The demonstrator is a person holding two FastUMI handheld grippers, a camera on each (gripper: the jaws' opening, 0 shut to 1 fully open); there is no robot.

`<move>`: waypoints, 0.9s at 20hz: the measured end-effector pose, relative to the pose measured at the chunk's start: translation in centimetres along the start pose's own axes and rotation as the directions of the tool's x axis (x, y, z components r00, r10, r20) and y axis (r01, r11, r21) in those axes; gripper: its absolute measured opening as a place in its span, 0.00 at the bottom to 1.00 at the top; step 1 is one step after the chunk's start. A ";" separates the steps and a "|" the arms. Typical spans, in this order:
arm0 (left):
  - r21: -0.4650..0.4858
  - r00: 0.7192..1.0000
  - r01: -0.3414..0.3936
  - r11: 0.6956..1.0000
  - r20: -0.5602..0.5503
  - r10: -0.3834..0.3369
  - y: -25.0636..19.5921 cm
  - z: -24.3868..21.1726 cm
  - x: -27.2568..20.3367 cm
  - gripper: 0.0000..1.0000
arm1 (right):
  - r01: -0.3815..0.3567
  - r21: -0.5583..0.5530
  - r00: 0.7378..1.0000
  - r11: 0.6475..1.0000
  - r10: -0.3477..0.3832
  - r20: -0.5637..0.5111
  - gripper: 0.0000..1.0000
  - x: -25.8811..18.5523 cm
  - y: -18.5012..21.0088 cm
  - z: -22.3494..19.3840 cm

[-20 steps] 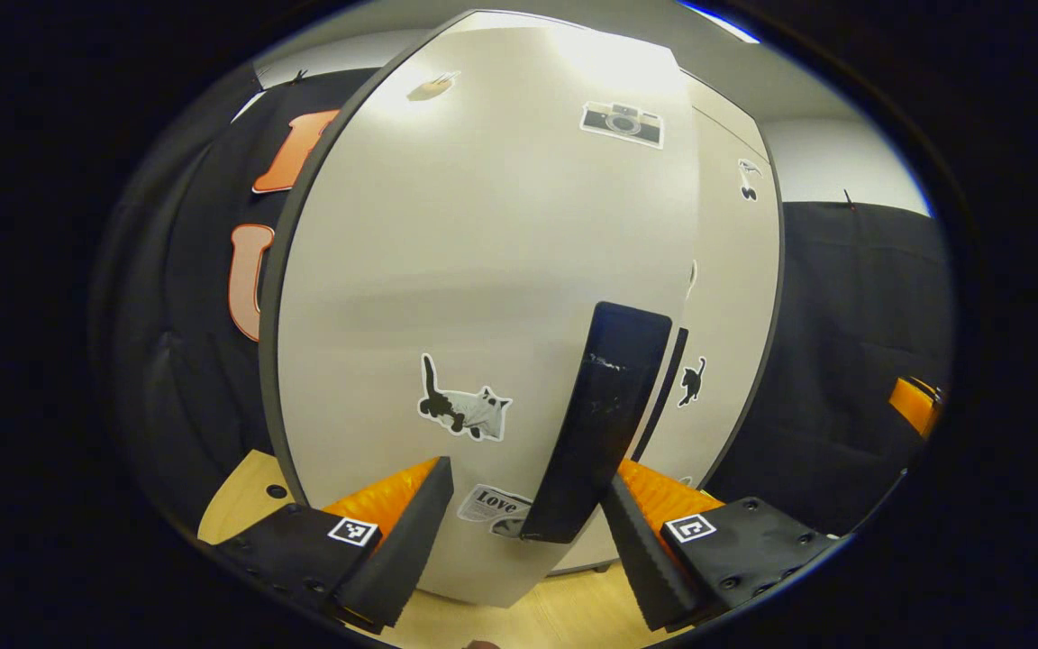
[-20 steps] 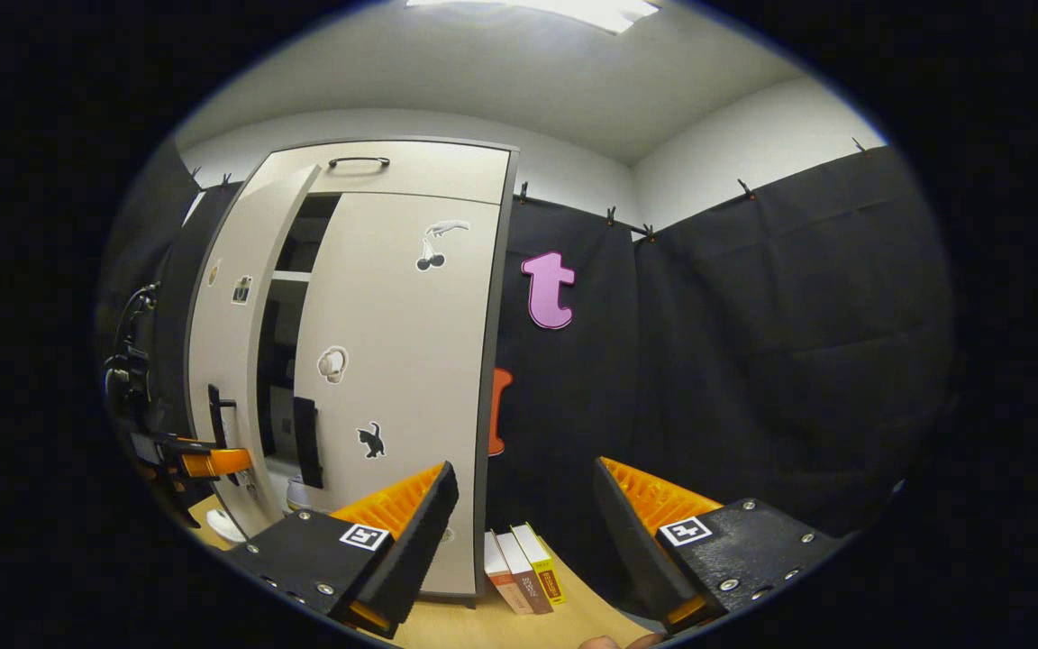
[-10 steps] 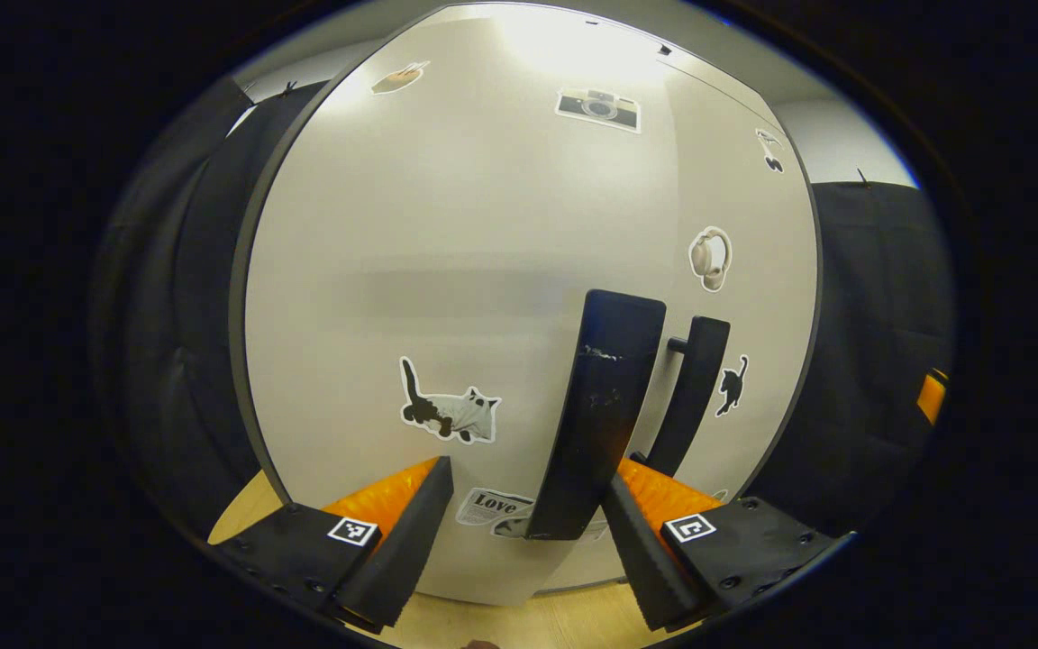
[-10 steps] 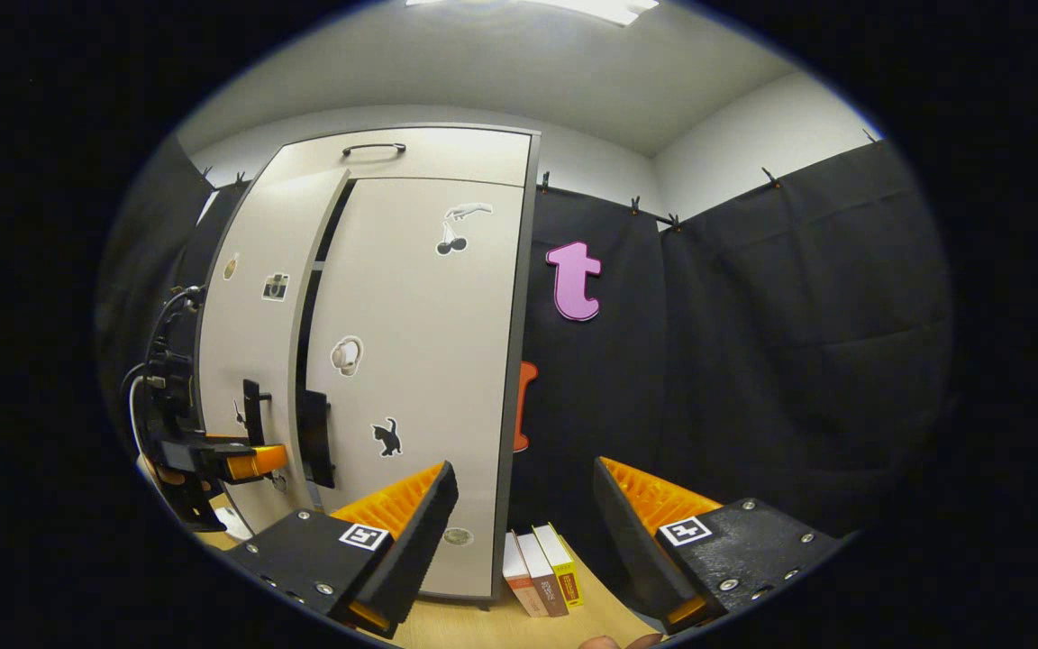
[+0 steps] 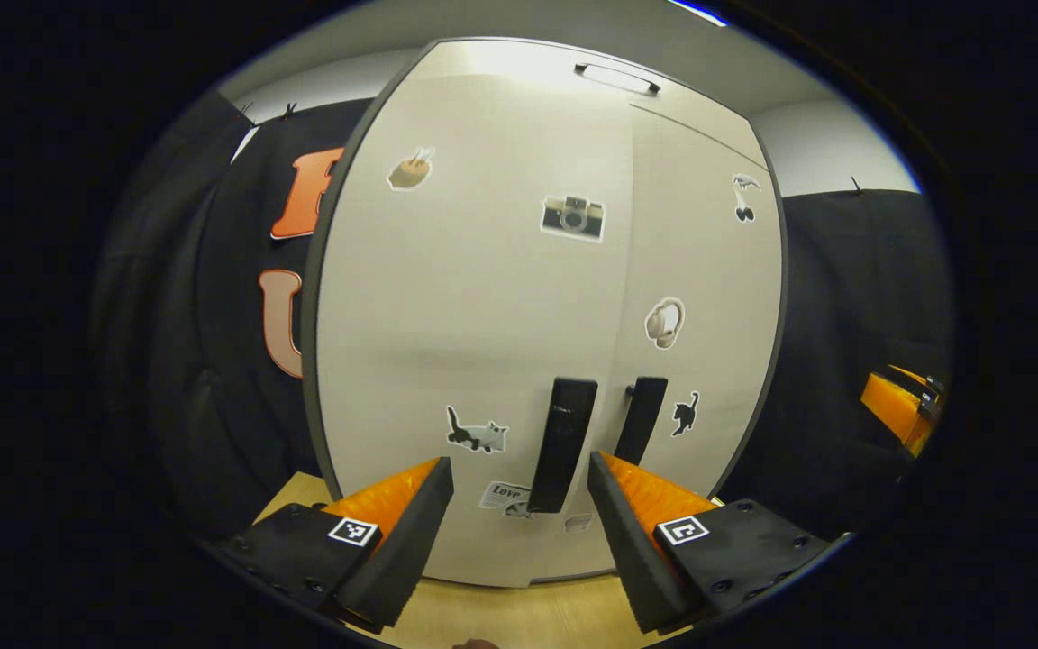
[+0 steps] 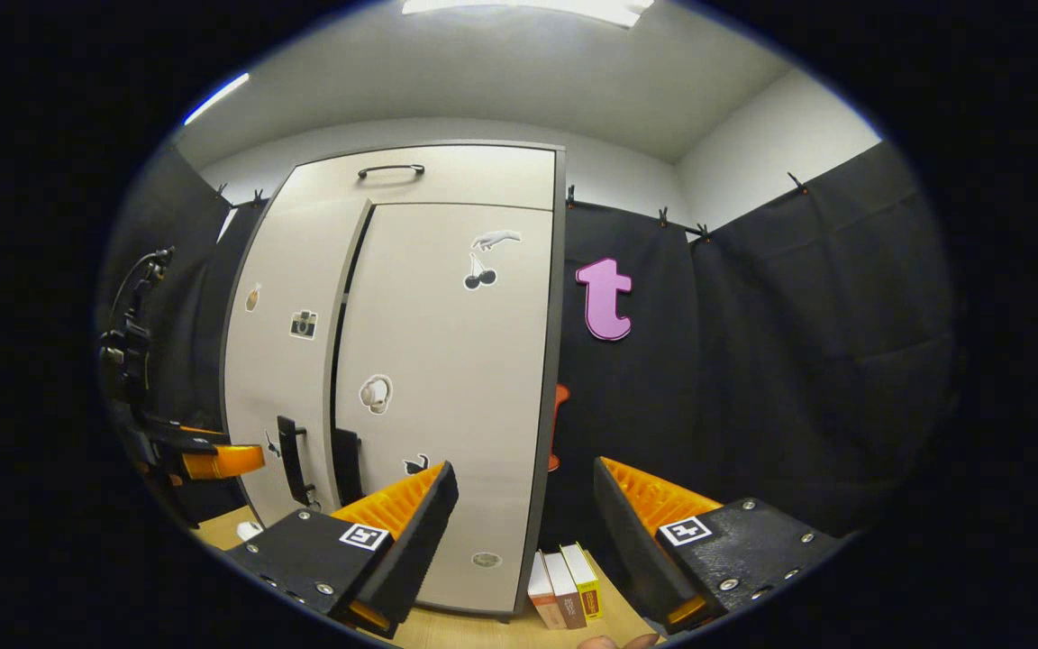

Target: Grab one shoe with the right hand and put it into the shoe cabinet, grab the other shoe with the left hand and put it into the shoe cabinet; then close the right door with the right hand and the left door with the left hand.

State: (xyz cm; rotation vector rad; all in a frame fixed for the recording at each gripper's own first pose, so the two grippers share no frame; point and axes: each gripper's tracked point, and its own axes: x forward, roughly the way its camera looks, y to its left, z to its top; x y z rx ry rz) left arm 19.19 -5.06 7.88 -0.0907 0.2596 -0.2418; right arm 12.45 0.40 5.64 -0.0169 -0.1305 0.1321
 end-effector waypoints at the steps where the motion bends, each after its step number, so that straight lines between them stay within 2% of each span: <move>1: 0.010 1.000 -0.012 1.000 0.018 0.012 0.8 1.4 -1.3 0.97 | -0.005 -0.002 1.000 1.000 0.005 0.006 0.93 -0.2 0.0 0.6; 4: 0.055 0.996 -0.058 0.997 0.074 0.054 3.7 5.1 -5.3 0.97 | -0.014 0.010 1.000 1.000 0.013 0.020 0.93 -0.9 0.1 2.3; 8: 0.122 0.976 -0.172 0.978 0.157 0.152 8.6 8.8 -11.2 0.97 | -0.010 0.028 0.999 1.000 0.009 0.040 0.93 -2.0 -0.2 4.1; 14: 0.092 0.939 -0.276 0.957 0.237 0.248 13.2 11.9 -17.3 0.97 | -0.027 0.030 0.997 0.999 0.025 0.072 0.93 -3.3 0.0 5.9; 18: 0.073 0.928 -0.303 0.950 0.250 0.276 14.2 12.1 -19.7 0.96 | -0.046 0.040 0.996 0.998 0.043 0.072 0.93 -3.6 0.3 6.0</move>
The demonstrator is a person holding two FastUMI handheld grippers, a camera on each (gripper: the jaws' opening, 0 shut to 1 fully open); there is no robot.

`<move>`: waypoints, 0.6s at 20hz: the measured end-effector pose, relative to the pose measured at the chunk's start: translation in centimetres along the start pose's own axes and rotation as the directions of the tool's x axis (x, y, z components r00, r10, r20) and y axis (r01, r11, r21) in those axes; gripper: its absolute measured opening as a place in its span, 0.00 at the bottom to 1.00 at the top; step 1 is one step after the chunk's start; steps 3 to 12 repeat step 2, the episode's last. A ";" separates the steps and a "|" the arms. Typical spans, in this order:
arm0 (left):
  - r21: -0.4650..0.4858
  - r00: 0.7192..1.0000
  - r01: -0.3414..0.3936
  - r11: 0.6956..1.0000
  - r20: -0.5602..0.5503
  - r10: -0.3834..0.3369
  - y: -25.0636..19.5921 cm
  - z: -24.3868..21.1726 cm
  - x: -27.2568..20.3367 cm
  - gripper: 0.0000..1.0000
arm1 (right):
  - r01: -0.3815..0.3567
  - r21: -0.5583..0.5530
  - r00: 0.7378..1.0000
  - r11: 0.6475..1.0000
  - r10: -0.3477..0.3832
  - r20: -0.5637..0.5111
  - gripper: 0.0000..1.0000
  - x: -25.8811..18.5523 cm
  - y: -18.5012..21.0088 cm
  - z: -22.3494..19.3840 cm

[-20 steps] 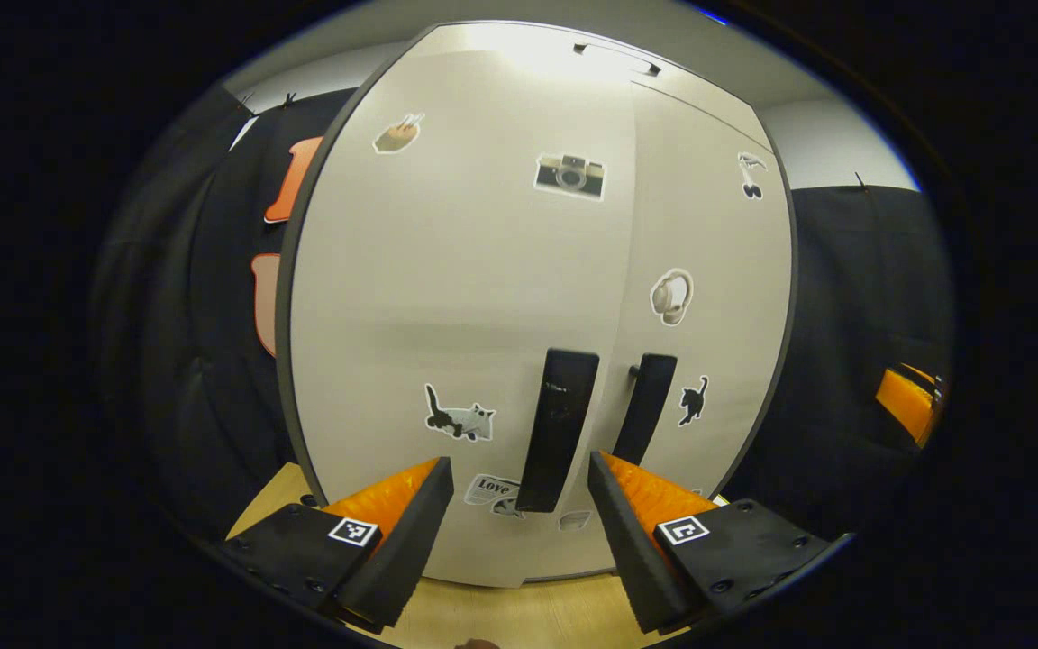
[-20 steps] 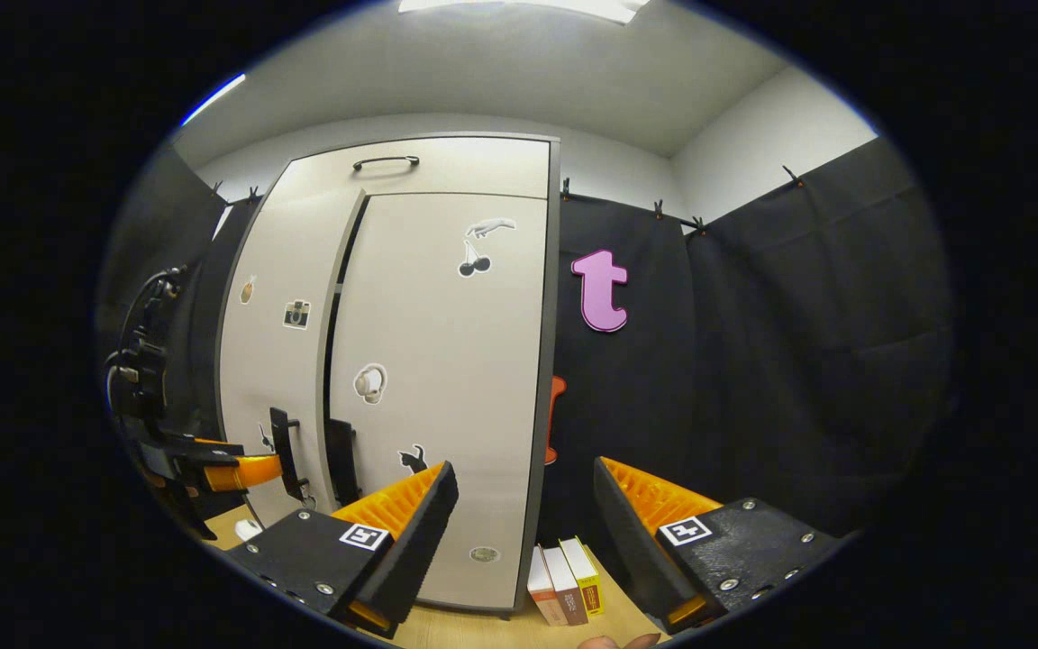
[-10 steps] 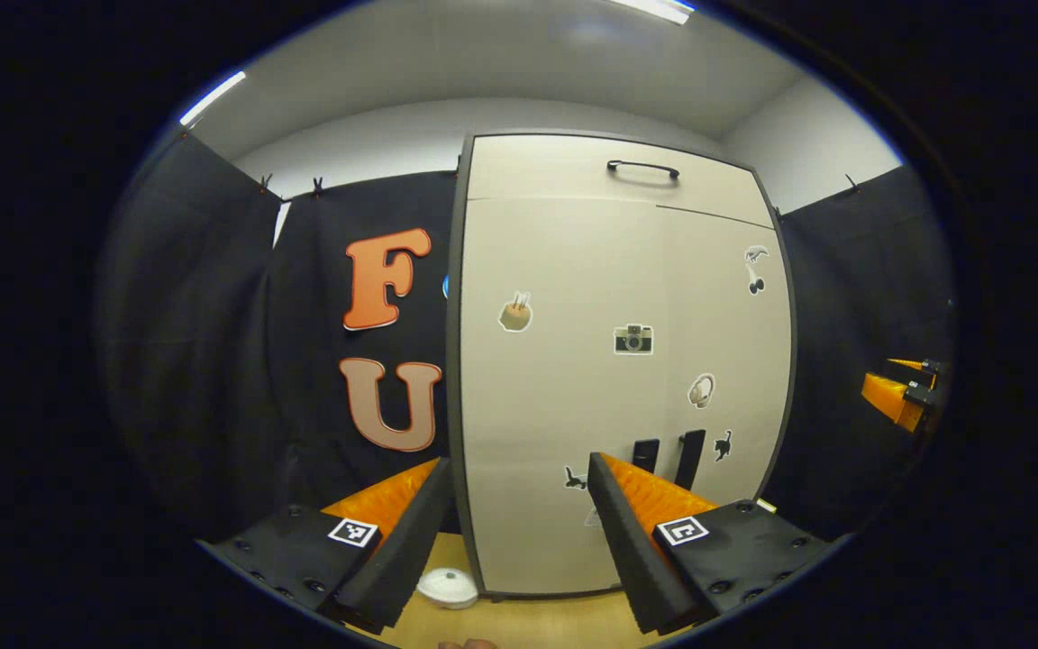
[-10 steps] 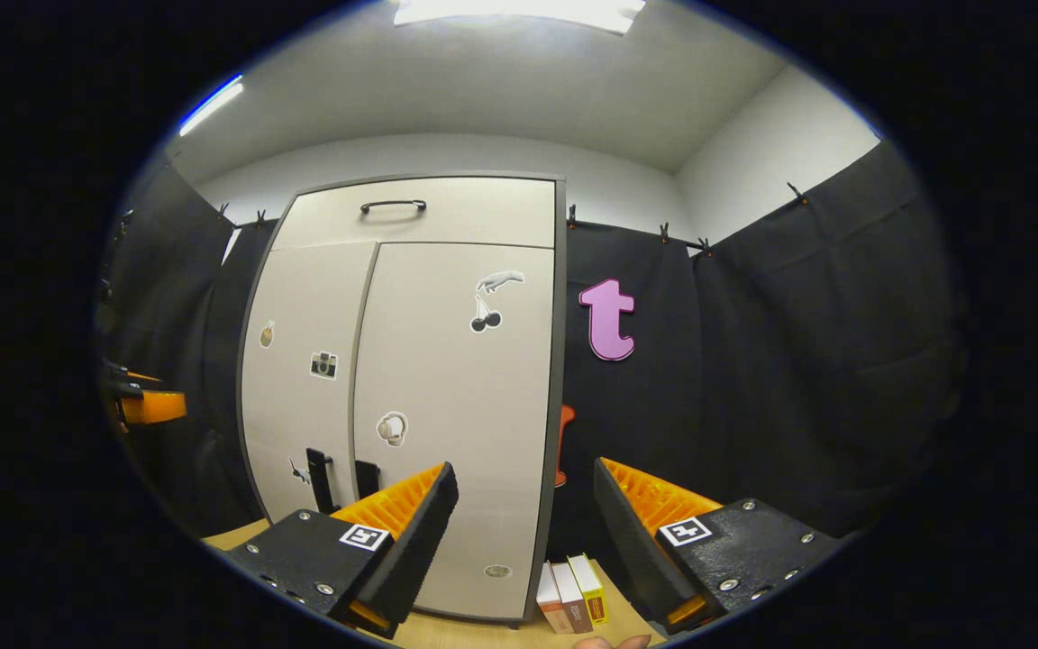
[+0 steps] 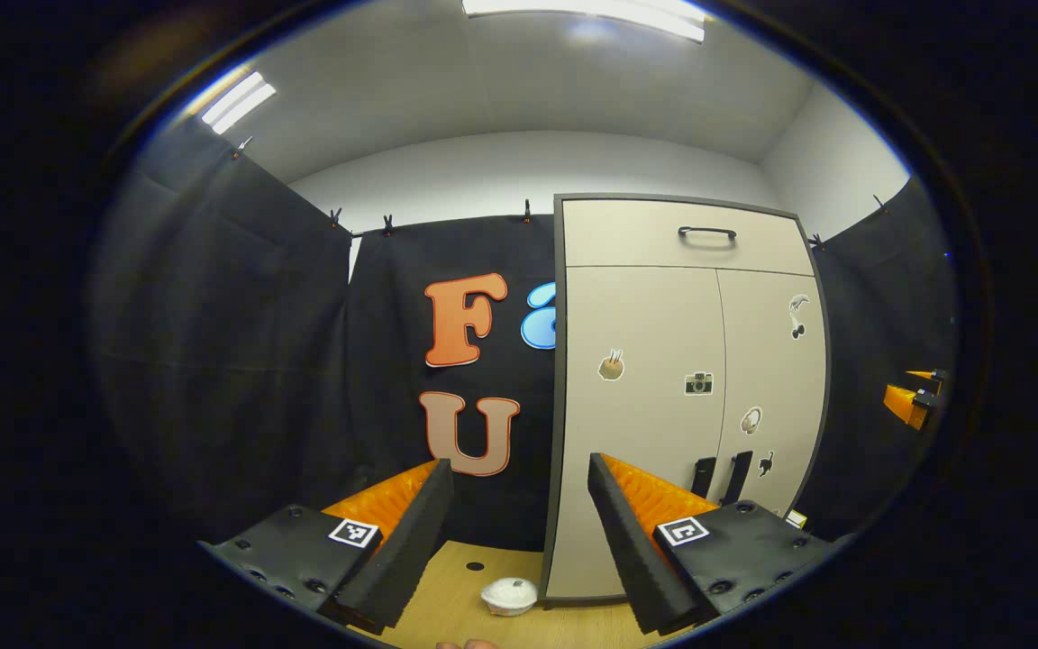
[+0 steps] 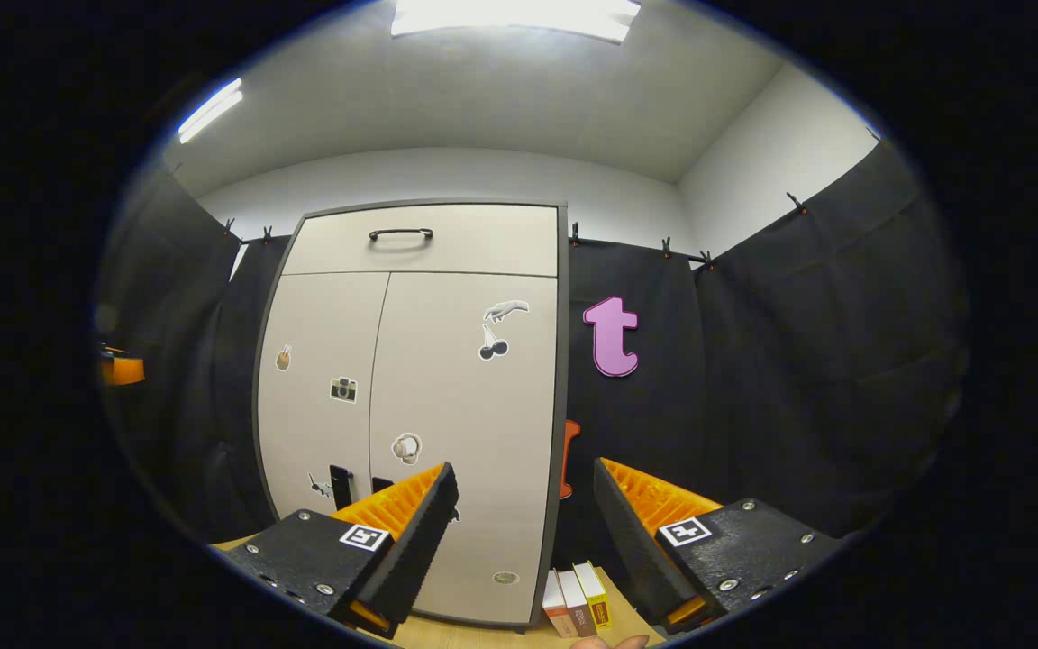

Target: Grab one shoe with the right hand and put it into the shoe cabinet, grab the other shoe with the left hand and put it into the shoe cabinet; then close the right door with the right hand and the left door with the left hand.

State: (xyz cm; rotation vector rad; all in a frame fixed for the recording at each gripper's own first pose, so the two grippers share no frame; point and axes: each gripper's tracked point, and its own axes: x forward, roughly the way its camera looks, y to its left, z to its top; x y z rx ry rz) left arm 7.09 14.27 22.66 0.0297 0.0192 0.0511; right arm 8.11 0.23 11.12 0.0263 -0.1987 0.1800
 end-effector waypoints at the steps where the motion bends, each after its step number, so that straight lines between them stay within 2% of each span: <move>1: 0.002 1.000 -0.002 1.000 0.002 0.002 0.1 0.1 -0.3 0.96 | -0.003 -0.002 1.000 1.000 0.003 -0.001 0.93 -0.1 0.0 0.0; 12: 0.004 1.000 -0.006 1.000 0.004 0.006 0.2 0.2 -0.5 0.96 | -0.008 -0.006 1.000 1.000 0.008 0.000 0.93 -0.2 0.1 0.1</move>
